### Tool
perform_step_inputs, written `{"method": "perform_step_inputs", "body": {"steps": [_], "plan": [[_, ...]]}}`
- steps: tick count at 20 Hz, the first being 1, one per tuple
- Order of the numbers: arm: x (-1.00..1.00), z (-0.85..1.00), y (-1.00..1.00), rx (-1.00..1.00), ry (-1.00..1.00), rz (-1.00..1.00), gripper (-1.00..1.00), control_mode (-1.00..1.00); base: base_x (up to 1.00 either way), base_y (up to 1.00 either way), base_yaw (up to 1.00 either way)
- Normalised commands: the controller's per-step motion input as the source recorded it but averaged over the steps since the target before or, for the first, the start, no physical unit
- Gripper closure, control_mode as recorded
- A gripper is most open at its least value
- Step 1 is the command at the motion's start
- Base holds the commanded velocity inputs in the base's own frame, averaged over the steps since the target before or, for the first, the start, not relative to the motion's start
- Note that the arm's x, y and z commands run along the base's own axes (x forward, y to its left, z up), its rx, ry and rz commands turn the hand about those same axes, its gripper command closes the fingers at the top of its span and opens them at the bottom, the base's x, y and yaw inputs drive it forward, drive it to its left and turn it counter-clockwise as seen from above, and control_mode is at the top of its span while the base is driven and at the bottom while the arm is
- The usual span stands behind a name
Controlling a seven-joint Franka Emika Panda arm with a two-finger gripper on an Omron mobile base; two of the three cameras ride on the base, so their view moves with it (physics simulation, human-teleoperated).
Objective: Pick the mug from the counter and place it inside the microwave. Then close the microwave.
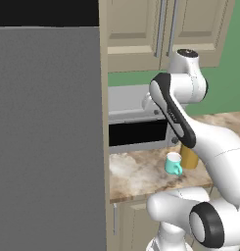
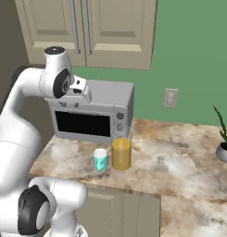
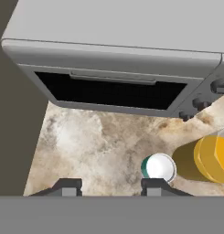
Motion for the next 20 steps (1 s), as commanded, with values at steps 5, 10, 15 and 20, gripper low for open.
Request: {"method": "perform_step_inputs", "body": {"steps": [5,10,15,20], "plan": [[-0.15,-0.11,0.0,0.0,0.11,0.0,-1.0,-1.0,0.0,0.0,0.0],[-0.03,-0.68,-0.08,0.0,0.22,0.0,-1.0,-1.0,0.0,0.0,0.0],[0.0,-0.67,-0.32,-0.04,0.11,0.0,-1.0,-1.0,0.0,0.0,0.0],[-0.31,-0.34,-0.51,0.0,-0.01,0.01,-1.0,-1.0,0.0,0.0,0.0]]}}
